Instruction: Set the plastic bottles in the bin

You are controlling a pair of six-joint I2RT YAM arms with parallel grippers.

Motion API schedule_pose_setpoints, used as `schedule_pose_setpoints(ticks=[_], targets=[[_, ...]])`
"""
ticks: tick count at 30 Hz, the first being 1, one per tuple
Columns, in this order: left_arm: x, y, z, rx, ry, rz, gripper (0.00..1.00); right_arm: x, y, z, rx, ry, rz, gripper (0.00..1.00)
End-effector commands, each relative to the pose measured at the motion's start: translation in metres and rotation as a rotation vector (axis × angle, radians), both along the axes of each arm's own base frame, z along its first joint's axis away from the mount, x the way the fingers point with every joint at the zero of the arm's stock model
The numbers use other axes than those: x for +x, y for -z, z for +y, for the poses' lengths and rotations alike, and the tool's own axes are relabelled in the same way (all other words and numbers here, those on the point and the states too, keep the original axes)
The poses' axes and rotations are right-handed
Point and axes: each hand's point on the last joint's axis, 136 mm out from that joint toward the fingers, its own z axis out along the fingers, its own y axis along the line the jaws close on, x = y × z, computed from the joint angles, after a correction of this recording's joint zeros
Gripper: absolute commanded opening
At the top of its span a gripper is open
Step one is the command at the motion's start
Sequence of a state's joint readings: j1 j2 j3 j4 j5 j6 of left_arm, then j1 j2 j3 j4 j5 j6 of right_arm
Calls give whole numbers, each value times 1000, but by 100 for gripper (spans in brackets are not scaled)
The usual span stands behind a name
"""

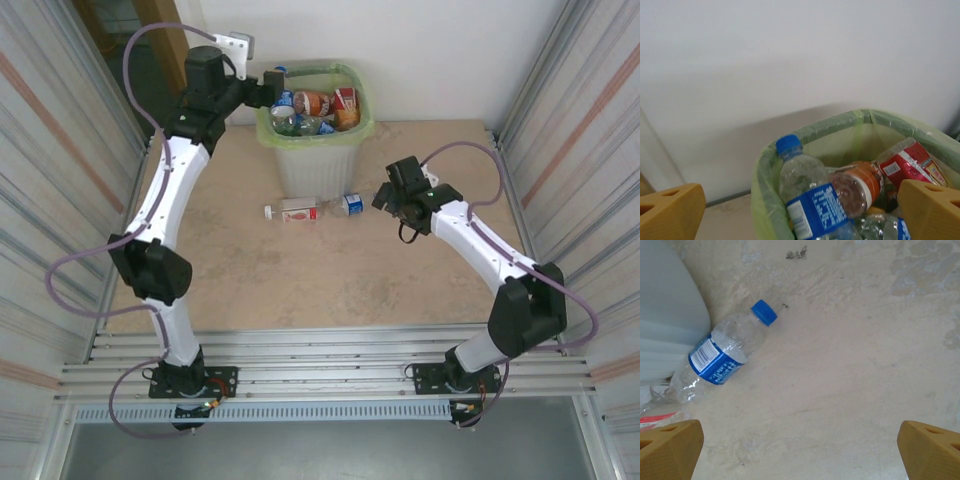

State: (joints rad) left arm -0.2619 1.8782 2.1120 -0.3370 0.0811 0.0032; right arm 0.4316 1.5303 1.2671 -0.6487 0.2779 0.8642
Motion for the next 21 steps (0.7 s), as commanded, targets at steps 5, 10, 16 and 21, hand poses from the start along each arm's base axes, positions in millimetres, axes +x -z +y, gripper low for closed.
schedule_pose_setpoints(ticks=[5,10,16,21], targets=[[-52,-4,27,-67,-76,-7,99,35,19,22,102,18,34,98],[-89,16,47,-111,-140,-6,99,56,34,37,185,12,35,98],[-126,51,76,-128,-257,19,99,73,55,44,255,24,58,98],[-145,81,89,-134,-307,57,99,86,68,48,273,34,69,98]])
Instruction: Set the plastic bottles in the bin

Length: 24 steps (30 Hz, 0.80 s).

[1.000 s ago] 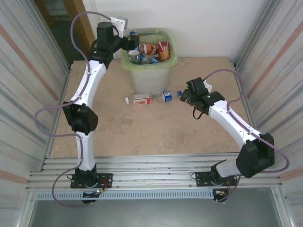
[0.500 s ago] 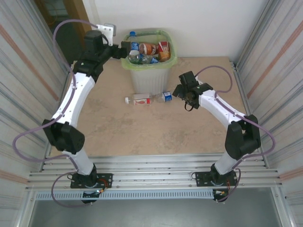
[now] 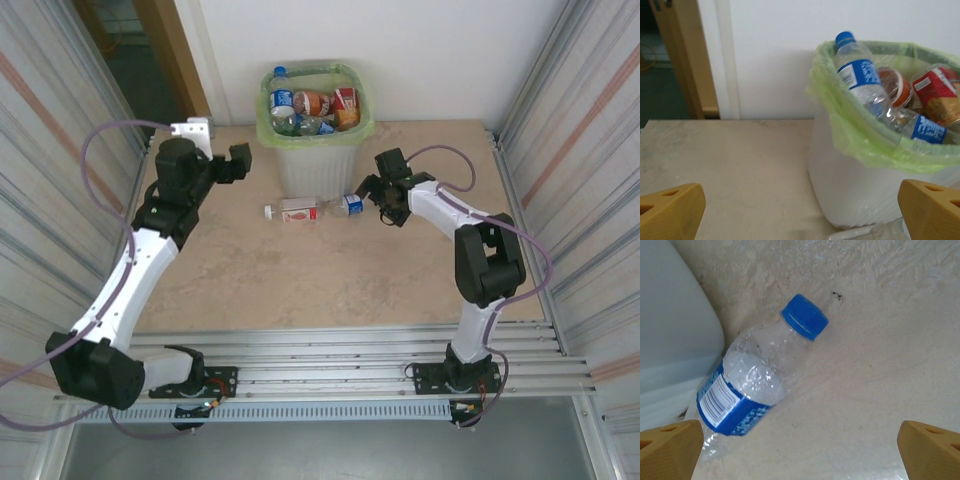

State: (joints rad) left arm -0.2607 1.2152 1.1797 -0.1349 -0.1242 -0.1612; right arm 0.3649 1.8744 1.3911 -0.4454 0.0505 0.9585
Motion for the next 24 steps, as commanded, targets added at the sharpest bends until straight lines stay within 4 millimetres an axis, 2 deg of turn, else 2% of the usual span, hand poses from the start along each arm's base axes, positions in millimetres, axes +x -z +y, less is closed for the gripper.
schedule_pose_setpoints(ticks=[1,6,19,24], targets=[[-8,3,17,-31,-78,-24,99,18,-3,9,50,16,-21,98],[-10,20,18,-37,-81,17,99,25,11,13,59,32,13,98],[-8,28,16,-50,-73,37,99,35,41,19,79,42,77,100],[-7,28,16,-48,-75,39,99,36,52,20,81,36,101,95]])
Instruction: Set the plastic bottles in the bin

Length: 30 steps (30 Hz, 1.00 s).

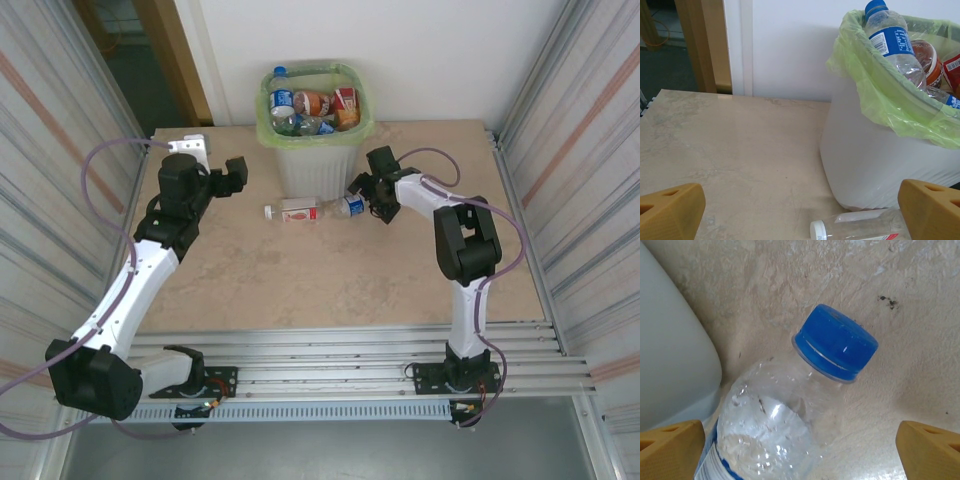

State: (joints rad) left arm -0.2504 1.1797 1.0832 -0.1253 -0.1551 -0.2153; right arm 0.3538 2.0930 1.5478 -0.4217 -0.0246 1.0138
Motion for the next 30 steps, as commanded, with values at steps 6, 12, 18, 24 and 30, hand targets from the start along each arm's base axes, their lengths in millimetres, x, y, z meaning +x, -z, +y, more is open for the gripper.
schedule_pose_setpoints(ticks=[6,12,18,24,30], targets=[[4,-1,4,-21,-21,-12,99,-10,22,5,-8,-14,80,89],[6,0,1,-28,-15,-8,99,-29,22,7,-85,-57,119,91],[8,2,0,-34,-13,-4,99,-52,23,13,-113,-86,149,93],[9,4,-1,-41,-11,-1,99,-70,23,12,-157,-96,172,94],[9,6,-3,-47,-2,7,99,-73,30,13,-152,-110,178,79]])
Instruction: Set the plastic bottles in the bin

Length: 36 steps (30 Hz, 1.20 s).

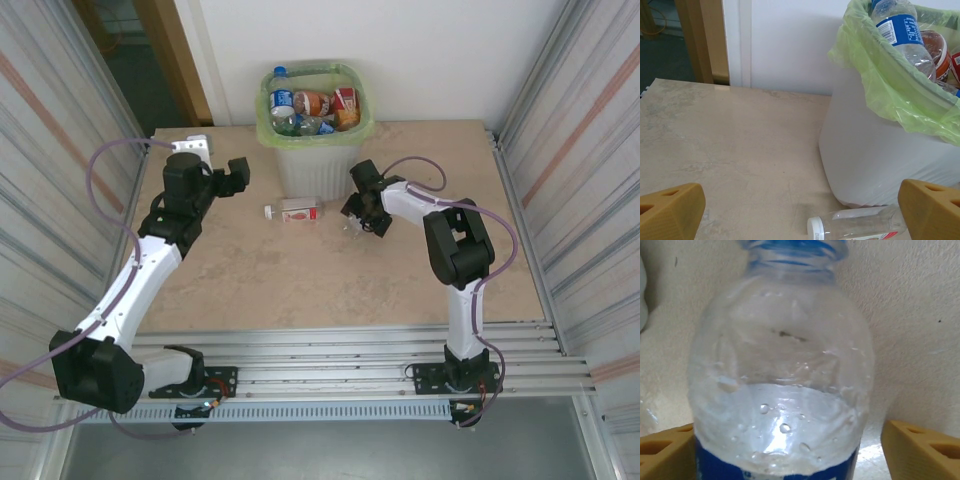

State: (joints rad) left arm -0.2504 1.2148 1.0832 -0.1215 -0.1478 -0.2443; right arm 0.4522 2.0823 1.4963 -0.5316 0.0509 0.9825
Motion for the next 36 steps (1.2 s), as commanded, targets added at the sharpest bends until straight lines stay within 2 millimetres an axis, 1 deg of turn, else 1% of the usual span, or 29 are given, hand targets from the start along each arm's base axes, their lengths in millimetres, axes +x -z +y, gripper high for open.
schedule_pose_setpoints(ticks=[1,3,5,7,9,12,17,19,21,25,28,34,36], targets=[[2,-7,1,-24,-4,-26,99,-23,5,-5,-23,-15,69,76],[1,-8,2,-21,-9,-30,99,-24,0,-6,-34,-20,58,69],[0,-8,3,-18,-14,-30,99,-26,-9,-11,-55,-23,40,61],[-1,-8,4,-18,-13,-31,99,-28,-20,-18,-81,-22,16,56],[-1,-8,3,-19,-12,-32,99,-30,-35,-27,-112,-20,-14,52],[-1,-7,3,-20,-12,-30,99,-33,-65,-43,-169,-14,-72,49],[-1,-7,4,-23,-13,-32,99,-38,-128,-70,-263,1,-194,47],[-2,-6,3,-21,-10,-30,99,-38,-160,-80,-299,1,-262,47],[-2,-7,4,-22,-11,-33,99,-36,-192,-84,-321,-18,-336,47],[-3,-8,4,-22,-10,-36,99,-30,-259,-81,-320,-97,-496,49],[-3,-9,4,-26,-11,-36,99,-24,-299,-73,-310,-163,-597,49],[-4,-12,2,-36,-2,-36,99,-2,-356,-51,-266,-282,-738,50],[-4,-12,2,-35,-1,-34,99,7,-370,-42,-260,-317,-773,50]])
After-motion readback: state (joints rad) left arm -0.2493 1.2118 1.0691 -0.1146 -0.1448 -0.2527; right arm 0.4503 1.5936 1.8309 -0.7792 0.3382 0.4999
